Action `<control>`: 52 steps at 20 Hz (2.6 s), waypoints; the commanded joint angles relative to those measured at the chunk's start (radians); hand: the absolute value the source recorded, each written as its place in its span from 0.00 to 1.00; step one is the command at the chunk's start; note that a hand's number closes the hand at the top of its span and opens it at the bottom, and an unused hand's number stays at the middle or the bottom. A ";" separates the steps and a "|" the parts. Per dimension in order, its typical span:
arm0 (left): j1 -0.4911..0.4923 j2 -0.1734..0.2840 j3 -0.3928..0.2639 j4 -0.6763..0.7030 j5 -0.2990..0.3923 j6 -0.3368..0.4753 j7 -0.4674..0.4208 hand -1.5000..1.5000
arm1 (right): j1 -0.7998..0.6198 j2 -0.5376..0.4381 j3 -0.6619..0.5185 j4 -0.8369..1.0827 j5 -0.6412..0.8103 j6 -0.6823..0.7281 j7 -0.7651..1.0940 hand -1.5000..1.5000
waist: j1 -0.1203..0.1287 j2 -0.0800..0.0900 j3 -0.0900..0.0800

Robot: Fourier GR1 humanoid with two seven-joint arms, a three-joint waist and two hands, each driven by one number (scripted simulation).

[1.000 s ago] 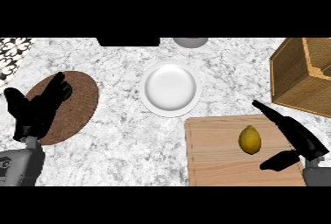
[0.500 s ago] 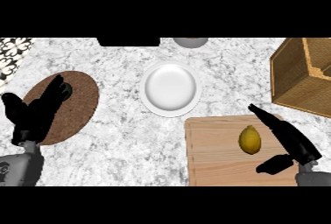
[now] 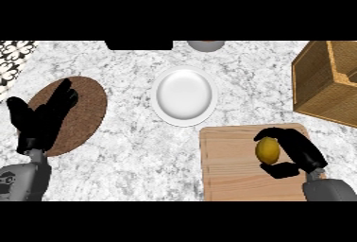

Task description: Pick the lemon from the cutting board and place it in the basket

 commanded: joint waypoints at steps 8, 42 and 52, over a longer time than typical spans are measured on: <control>-0.025 -0.005 0.028 0.033 -0.013 -0.008 -0.009 0.50 | -0.043 0.057 0.046 0.144 0.106 -0.102 -0.051 1.00 | -0.002 0.000 0.000; -0.034 -0.011 0.028 0.083 -0.037 -0.014 -0.052 0.50 | 0.052 0.284 0.395 -1.115 0.094 -0.070 0.918 1.00 | -0.002 0.003 -0.002; -0.010 -0.013 0.029 0.025 -0.022 -0.024 -0.010 0.50 | -0.409 0.241 -0.072 -0.846 -0.074 -0.011 0.959 1.00 | 0.004 0.002 0.000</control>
